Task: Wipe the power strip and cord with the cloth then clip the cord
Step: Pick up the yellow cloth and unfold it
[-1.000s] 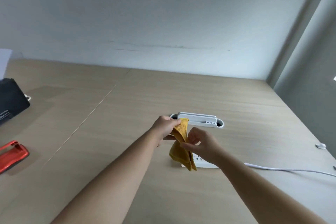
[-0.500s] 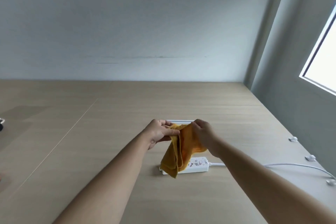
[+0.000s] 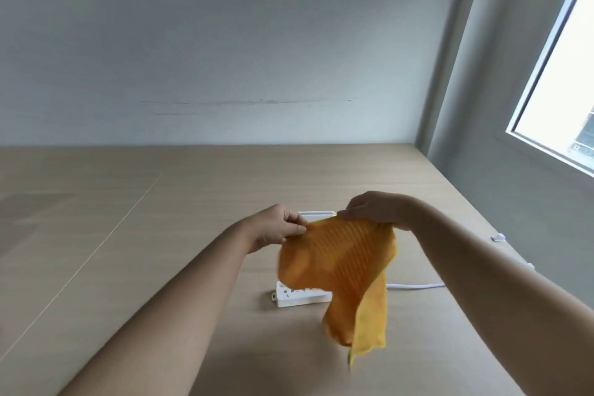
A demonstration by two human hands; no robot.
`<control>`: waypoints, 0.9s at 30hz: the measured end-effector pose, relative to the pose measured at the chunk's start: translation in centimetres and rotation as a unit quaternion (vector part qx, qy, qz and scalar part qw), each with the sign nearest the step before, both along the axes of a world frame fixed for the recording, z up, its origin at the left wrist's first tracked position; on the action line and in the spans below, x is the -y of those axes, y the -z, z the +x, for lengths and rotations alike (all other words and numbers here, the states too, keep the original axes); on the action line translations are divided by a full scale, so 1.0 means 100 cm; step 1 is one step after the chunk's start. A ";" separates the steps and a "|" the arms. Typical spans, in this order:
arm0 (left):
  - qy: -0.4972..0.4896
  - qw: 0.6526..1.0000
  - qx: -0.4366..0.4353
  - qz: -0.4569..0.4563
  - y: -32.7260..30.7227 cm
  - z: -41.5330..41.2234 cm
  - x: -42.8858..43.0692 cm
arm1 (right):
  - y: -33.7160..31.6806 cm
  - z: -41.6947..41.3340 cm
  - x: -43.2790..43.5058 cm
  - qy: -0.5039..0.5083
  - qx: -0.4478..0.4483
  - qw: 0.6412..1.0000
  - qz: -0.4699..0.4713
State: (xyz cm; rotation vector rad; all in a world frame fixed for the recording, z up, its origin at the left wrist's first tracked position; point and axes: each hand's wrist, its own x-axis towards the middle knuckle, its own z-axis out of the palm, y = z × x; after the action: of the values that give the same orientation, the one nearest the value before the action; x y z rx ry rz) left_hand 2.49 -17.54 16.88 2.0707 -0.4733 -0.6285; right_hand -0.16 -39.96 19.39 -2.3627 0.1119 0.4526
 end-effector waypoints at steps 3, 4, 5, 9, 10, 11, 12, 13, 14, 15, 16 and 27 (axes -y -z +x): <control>0.030 0.999 0.019 -0.034 -0.028 -0.002 0.009 | 0.002 -0.004 0.022 0.034 -0.029 0.996 0.076; 0.039 0.998 0.034 -0.040 -0.036 -0.002 0.015 | 0.006 -0.006 0.023 0.047 -0.004 0.996 0.077; 0.046 0.997 0.049 -0.042 -0.043 -0.002 0.022 | 0.013 -0.007 0.023 0.069 0.049 0.995 0.051; 0.052 0.993 0.107 -0.029 -0.054 -0.004 0.045 | 0.043 -0.022 0.014 0.156 0.228 0.956 0.099; 0.043 0.992 0.110 -0.047 -0.054 -0.005 0.050 | 0.049 -0.028 0.010 0.136 0.185 0.960 0.156; 0.034 0.991 0.104 -0.075 -0.054 -0.006 0.054 | 0.053 -0.033 0.008 0.104 0.125 0.966 0.202; 0.021 0.990 0.096 -0.103 -0.055 -0.007 0.056 | 0.056 -0.038 0.006 0.062 0.059 0.966 0.245; 0.008 0.988 0.091 -0.127 -0.056 -0.008 0.059 | 0.058 -0.042 0.004 0.021 0.000 0.954 0.299; -0.006 0.985 0.088 -0.146 -0.056 -0.008 0.060 | 0.058 -0.045 0.000 -0.010 -0.046 0.939 0.340; -0.020 0.982 0.089 -0.164 -0.056 -0.008 0.061 | 0.057 -0.047 -0.005 -0.028 -0.066 0.937 0.341; -0.036 0.979 0.091 -0.181 -0.056 -0.007 0.062 | 0.055 -0.048 -0.012 -0.042 -0.060 0.948 0.309; -0.251 0.929 0.118 -0.246 -0.030 0.014 0.034 | 0.061 -0.045 0.000 0.166 0.113 0.940 0.274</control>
State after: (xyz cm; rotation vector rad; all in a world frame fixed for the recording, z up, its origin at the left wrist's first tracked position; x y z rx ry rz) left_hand 3.90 -20.94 19.89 1.6842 -0.1870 0.0507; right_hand -4.69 -40.00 13.30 -1.7815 0.2407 0.0323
